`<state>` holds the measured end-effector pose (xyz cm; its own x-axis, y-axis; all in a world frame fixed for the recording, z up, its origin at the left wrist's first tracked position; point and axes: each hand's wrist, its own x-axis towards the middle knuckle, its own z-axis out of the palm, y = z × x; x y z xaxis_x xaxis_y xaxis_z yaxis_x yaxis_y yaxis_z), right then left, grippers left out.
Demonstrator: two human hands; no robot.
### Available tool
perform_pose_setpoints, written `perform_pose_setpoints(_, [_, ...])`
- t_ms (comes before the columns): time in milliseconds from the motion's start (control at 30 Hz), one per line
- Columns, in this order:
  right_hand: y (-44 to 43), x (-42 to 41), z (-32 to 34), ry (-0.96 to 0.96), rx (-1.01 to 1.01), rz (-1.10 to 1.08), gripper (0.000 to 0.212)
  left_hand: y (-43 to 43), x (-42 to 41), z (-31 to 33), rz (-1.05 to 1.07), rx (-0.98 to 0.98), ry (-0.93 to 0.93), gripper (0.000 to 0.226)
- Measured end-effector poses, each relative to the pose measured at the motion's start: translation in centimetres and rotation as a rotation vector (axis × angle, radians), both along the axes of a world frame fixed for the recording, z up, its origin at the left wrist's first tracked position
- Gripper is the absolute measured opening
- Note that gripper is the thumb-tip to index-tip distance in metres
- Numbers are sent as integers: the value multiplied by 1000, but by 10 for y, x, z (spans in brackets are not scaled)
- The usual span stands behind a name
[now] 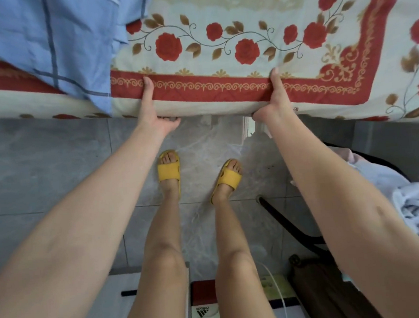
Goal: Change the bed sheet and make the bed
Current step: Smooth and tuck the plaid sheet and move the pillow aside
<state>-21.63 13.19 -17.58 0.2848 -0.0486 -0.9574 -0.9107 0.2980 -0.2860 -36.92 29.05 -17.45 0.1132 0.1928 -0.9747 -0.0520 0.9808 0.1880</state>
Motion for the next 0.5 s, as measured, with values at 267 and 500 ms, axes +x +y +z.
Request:
perform_pose_setpoints(267, [-32,-2,23,-162,122,-19,15,11,8,26,49,70,21,32])
perform_pose_setpoints(500, [-33,-17,22,-164,143,3,22,2,-13,21,89,102,-61,34])
